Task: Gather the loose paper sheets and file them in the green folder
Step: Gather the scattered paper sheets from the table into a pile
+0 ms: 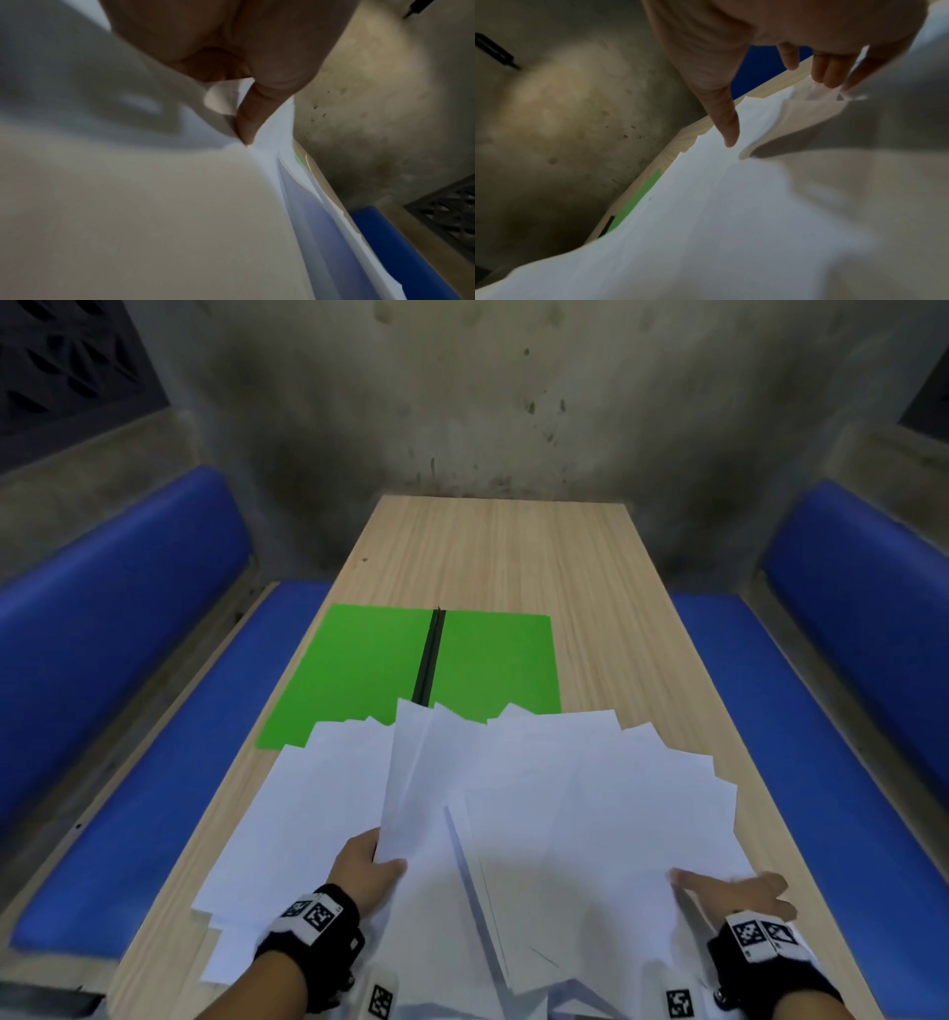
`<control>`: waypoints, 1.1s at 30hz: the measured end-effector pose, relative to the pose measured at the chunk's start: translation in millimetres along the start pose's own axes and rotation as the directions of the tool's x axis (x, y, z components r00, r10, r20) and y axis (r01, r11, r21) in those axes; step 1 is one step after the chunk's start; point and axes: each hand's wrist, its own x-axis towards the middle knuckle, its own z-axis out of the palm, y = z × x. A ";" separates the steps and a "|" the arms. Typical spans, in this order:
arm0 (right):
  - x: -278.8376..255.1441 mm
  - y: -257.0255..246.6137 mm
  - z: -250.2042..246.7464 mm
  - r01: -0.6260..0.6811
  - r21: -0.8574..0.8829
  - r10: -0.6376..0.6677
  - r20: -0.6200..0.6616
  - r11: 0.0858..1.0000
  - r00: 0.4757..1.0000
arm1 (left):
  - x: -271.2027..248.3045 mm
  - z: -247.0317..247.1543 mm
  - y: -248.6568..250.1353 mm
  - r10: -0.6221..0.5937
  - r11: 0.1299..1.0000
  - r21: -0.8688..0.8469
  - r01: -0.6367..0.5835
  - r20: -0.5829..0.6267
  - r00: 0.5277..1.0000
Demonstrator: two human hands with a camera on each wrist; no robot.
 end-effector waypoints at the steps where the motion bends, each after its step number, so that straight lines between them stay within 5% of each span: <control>1: 3.6 -0.3 1.2 0.003 0.024 -0.004 0.028 1.000 1.000 | -1.3 -0.6 -1.0 0.002 0.999 -0.042 -0.002 0.000 1.000; 5: 8.4 -1.7 -8.9 -0.070 0.076 0.056 0.168 0.995 0.984 | -3.9 -3.4 -6.4 -0.028 0.982 -0.187 0.029 0.004 1.000; 13: -18.9 -4.9 10.0 0.269 -0.003 -0.254 0.313 0.963 0.915 | -3.3 4.9 -9.1 -0.032 0.971 -0.234 0.052 0.089 0.996; 20: -27.5 11.0 52.2 0.184 0.058 -0.187 0.515 0.981 0.836 | -9.9 18.6 21.2 -0.009 0.998 -0.062 0.022 0.199 0.980; 24: -32.5 8.5 50.9 0.187 0.060 -0.191 0.507 0.981 0.841 | 5.2 28.3 38.7 -0.045 0.975 0.222 0.019 0.112 0.993; 33: -23.5 12.7 54.5 0.155 0.082 -0.175 0.514 0.985 0.840 | 23.5 51.6 62.0 -0.057 0.977 0.205 0.063 -0.034 0.998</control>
